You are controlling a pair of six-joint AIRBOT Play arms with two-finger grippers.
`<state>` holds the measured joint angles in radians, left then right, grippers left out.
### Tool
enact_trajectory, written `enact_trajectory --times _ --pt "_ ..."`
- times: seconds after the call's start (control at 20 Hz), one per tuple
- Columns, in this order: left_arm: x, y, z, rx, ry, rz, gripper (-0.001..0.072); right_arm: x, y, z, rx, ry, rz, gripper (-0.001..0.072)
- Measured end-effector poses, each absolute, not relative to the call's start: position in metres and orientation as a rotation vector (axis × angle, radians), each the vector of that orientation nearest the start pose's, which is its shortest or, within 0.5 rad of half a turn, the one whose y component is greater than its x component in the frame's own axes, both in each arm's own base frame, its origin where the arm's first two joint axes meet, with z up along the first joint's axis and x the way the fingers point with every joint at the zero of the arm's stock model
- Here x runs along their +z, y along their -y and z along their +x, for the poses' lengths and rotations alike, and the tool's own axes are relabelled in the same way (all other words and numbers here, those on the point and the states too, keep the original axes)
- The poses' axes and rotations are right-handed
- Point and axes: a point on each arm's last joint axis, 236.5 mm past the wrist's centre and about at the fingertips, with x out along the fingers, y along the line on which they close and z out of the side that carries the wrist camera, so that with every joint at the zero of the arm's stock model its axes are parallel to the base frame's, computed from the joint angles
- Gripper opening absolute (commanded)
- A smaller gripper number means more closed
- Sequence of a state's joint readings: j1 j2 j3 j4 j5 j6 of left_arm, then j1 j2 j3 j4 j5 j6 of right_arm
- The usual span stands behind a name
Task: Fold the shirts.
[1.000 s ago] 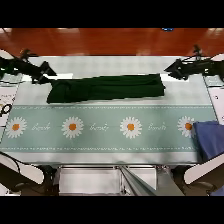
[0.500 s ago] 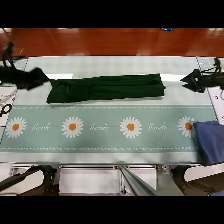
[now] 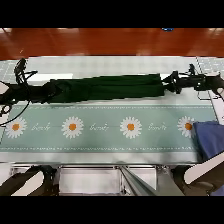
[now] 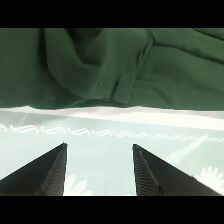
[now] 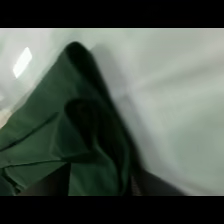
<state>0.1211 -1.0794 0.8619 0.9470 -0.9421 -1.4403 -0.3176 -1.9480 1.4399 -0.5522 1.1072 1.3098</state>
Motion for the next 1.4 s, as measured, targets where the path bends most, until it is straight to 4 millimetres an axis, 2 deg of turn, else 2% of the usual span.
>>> enact_trajectory --times 0.05,0.1,0.15,0.2,0.25,0.4,0.45,0.5,0.55,0.7,0.8,0.9,1.05,1.2,1.4 --pt "0.024 0.069 0.368 -0.200 -1.060 -0.571 0.0508 -0.096 -0.032 0.515 0.278 -1.215 1.069 0.0416" --pt "0.025 0.070 0.367 -0.202 -1.060 -0.574 0.0508 -0.097 -0.042 0.518 0.291 -1.222 1.067 0.0386" --pt "0.025 0.071 0.368 -0.204 -1.056 -0.581 0.0508 -0.099 -0.050 0.522 0.299 -1.226 1.059 0.0246" --pt "0.025 0.071 0.367 -0.205 -1.058 -0.582 0.0508 -0.102 -0.057 0.525 0.299 -1.230 1.038 0.0058" --pt "0.026 0.072 0.368 -0.205 -1.054 -0.586 0.0508 -0.103 -0.063 0.528 0.301 -1.232 1.022 0.0027" --pt "0.026 0.072 0.368 -0.206 -1.052 -0.592 0.0505 -0.089 -0.077 0.538 0.341 -1.210 0.992 0.0027" --pt "0.026 0.073 0.368 -0.207 -1.054 -0.592 0.0482 -0.082 -0.079 0.538 0.355 -1.209 0.975 0.0027" --pt "0.026 0.073 0.368 -0.207 -1.053 -0.592 0.0301 -0.072 -0.078 0.537 0.367 -1.205 0.948 0.0026" --pt "0.026 0.074 0.368 -0.213 -1.054 -0.591 0.0033 -0.065 -0.076 0.533 0.373 -1.208 0.911 0.0026" --pt "0.029 0.082 0.367 -0.250 -1.051 -0.585 0.0021 -0.036 -0.062 0.515 0.365 -1.229 0.752 0.0026" --pt "0.031 0.095 0.366 -0.289 -1.054 -0.587 0.0021 -0.013 -0.049 0.497 0.337 -1.241 0.637 0.0027" --pt "0.031 0.117 0.366 -0.336 -1.054 -0.573 0.0021 0.014 -0.038 0.480 0.307 -1.219 0.542 0.0027" --pt "0.030 0.161 0.375 -0.413 -1.037 -0.534 0.0020 0.054 -0.031 0.446 0.278 -1.178 0.446 0.0027" --pt "0.027 0.222 0.387 -0.519 -1.052 -0.484 0.0020 0.090 -0.033 0.407 0.267 -1.122 0.396 0.0027" --pt "0.019 0.324 0.404 -0.687 -1.114 -0.420 0.0020 0.123 -0.040 0.359 0.251 -1.044 0.377 0.0027"
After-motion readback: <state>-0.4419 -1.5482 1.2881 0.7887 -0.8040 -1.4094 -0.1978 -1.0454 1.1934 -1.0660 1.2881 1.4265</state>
